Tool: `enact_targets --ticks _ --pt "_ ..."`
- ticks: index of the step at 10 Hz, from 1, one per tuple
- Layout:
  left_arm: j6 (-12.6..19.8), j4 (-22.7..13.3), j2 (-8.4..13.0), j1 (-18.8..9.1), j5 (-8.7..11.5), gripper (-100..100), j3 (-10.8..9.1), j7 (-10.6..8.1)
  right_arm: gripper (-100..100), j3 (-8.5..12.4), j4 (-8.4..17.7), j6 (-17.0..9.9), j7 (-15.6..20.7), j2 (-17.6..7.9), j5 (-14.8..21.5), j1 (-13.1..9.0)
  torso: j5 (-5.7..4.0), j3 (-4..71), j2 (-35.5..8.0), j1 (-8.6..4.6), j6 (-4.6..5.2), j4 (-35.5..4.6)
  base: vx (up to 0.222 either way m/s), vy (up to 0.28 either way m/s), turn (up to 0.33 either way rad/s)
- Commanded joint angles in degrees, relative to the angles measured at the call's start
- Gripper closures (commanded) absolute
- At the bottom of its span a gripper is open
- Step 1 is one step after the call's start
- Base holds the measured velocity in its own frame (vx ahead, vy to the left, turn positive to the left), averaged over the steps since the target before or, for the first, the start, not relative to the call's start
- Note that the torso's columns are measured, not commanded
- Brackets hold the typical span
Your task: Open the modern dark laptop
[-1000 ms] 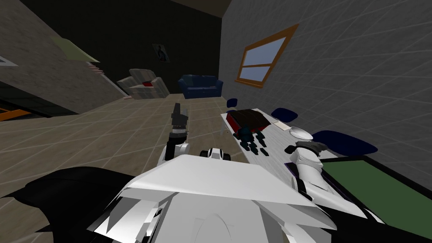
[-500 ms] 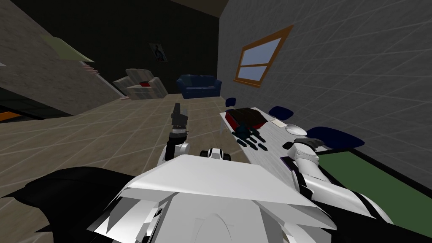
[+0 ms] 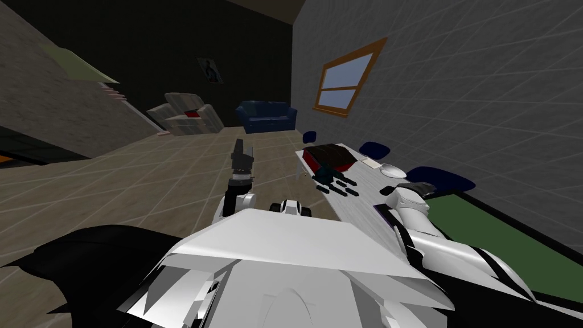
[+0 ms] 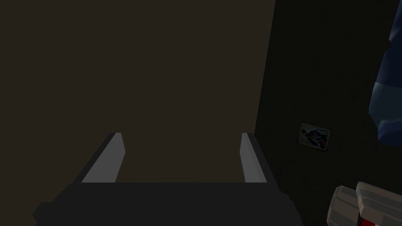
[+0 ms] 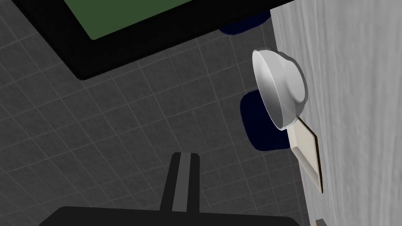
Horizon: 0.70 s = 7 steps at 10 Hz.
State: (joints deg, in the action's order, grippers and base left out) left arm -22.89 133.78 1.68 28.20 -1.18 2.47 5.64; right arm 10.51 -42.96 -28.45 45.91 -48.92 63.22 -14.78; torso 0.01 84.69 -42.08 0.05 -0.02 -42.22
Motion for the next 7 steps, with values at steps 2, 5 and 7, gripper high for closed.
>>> enact_targets --ticks 2,5,7 --pt "0.00 0.00 0.00 -0.01 0.00 0 0.00 0.00 100 -6.82 5.39 -3.96 5.19 -3.23 -5.33 -5.67 -0.01 -0.22 -0.35 -0.03 0.00 -0.11 -0.087 0.013 -0.037" --pt "0.00 0.00 0.00 0.01 0.00 0 0.00 0.00 100 -7.92 4.62 -4.07 5.89 -3.31 -8.13 -5.13 -0.02 0.02 0.01 -0.08 0.02 0.01 0.001 -0.001 0.005" --pt "0.00 0.00 0.01 0.00 0.00 0 -0.01 0.00 -100 -8.02 2.71 -2.15 5.52 -2.25 -7.93 -5.42 -0.05 -0.26 -0.45 -0.21 0.04 -0.12 -0.145 -0.063 -0.030"
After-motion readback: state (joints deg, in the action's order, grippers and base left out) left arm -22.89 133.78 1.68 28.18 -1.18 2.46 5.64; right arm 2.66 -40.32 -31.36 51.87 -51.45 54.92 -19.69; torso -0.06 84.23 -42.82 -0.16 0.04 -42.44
